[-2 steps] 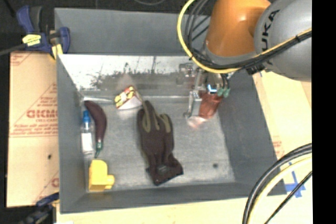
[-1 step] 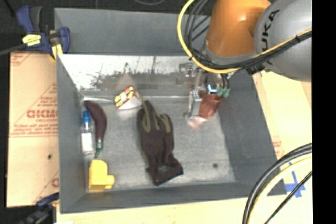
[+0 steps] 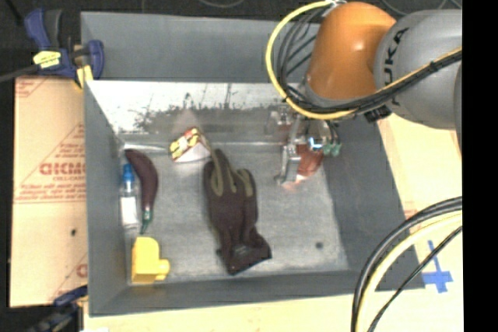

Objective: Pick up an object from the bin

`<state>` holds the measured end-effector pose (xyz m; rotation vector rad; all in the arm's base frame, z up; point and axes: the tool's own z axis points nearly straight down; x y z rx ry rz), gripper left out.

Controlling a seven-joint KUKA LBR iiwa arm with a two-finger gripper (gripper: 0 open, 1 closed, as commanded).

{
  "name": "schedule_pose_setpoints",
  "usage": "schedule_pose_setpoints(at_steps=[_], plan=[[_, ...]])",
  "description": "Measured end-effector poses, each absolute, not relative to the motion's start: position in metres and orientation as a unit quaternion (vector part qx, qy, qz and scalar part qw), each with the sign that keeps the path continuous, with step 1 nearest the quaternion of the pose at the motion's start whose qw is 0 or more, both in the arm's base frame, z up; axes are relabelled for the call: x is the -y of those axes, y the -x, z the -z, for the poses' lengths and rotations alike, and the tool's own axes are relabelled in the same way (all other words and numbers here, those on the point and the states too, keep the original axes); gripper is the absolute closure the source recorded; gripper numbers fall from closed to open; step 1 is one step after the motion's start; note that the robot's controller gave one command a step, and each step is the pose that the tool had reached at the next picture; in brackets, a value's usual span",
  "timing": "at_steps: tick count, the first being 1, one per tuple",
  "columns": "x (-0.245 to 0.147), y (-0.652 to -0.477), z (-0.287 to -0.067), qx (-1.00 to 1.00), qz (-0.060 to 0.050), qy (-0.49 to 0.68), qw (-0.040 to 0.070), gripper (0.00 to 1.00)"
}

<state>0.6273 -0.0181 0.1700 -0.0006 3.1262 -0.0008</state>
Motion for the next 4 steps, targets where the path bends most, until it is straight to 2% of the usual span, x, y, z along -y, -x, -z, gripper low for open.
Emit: schedule_pose_setpoints(at_steps=[1,2,3,4], plan=[[0.025,-0.626,-0.155,-1.000,0.000,-0.001,0.006,0.00],[0.035,-0.631,-0.125,-1.000,0.000,-0.019,0.002,0.00],[-0.010,-0.620,-0.136,-1.000,0.002,0.015,0.007,0.00],[-0.024,-0.616,-0.101,-0.999,-0.001,0.040,0.006,0.00]])
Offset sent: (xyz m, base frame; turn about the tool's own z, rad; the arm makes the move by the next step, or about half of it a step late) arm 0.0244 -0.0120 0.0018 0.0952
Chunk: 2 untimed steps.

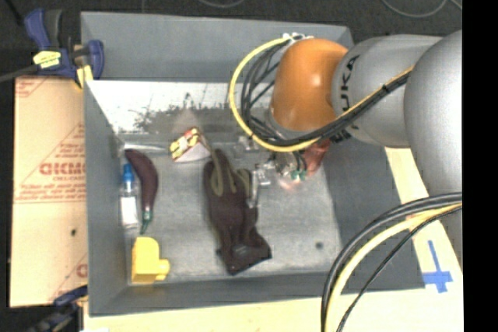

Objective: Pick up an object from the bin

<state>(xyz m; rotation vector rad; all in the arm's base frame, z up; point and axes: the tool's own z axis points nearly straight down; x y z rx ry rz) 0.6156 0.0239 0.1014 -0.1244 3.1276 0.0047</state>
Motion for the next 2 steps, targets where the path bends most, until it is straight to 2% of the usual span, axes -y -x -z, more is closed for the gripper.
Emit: schedule_pose_setpoints(at_steps=[1,2], plan=[[-0.0516,-0.5963,-0.0716,-0.996,0.001,-0.091,0.008,1.00],[-0.0515,-0.5963,-0.0716,-0.996,0.001,-0.091,0.008,1.00]])
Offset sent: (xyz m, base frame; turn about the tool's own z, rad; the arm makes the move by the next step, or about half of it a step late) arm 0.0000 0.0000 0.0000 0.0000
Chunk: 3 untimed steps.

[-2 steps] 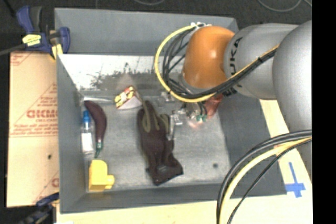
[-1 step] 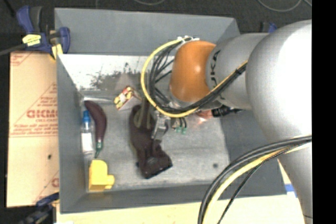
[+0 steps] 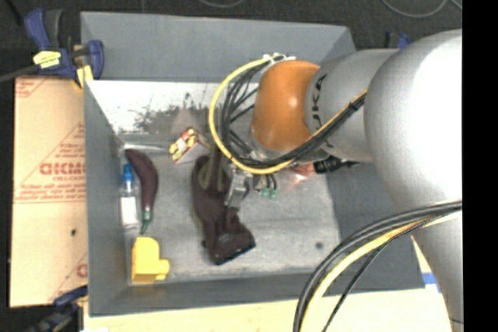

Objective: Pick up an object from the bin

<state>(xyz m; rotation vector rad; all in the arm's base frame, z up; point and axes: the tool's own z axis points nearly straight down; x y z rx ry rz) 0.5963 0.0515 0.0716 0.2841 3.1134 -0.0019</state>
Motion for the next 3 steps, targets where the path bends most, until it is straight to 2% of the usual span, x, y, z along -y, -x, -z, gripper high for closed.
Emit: schedule_pose_setpoints(at_steps=[1,2,3], plan=[[-0.041,-0.611,-0.072,-0.996,0.000,-0.092,0.009,1.00],[-0.044,-0.603,-0.156,-0.997,0.002,-0.075,0.008,1.00],[-0.044,-0.603,-0.156,-0.997,0.002,-0.075,0.008,1.00]])
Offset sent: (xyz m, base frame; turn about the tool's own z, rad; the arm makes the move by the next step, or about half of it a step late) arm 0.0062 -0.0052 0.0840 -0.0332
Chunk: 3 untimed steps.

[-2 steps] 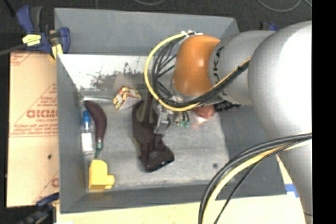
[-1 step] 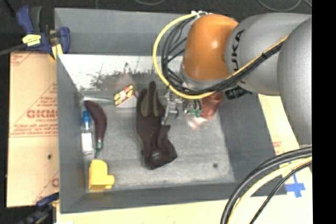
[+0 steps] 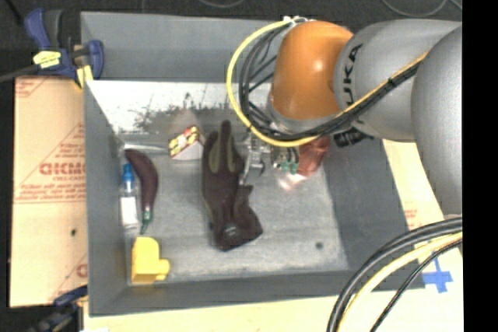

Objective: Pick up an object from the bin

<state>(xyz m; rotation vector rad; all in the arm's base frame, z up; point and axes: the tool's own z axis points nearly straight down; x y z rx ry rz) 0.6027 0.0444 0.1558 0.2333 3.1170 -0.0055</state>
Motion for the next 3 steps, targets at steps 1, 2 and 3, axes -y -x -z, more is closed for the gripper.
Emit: schedule_pose_setpoints(at_steps=[1,2,3], plan=[[-0.0444,-0.6027,-0.1558,-0.997,0.002,-0.074,0.008,1.00],[-0.0444,-0.6027,-0.1558,-0.997,0.002,-0.074,0.008,1.00],[-0.0444,-0.6027,-0.1558,-0.997,0.002,-0.073,0.008,1.00]])
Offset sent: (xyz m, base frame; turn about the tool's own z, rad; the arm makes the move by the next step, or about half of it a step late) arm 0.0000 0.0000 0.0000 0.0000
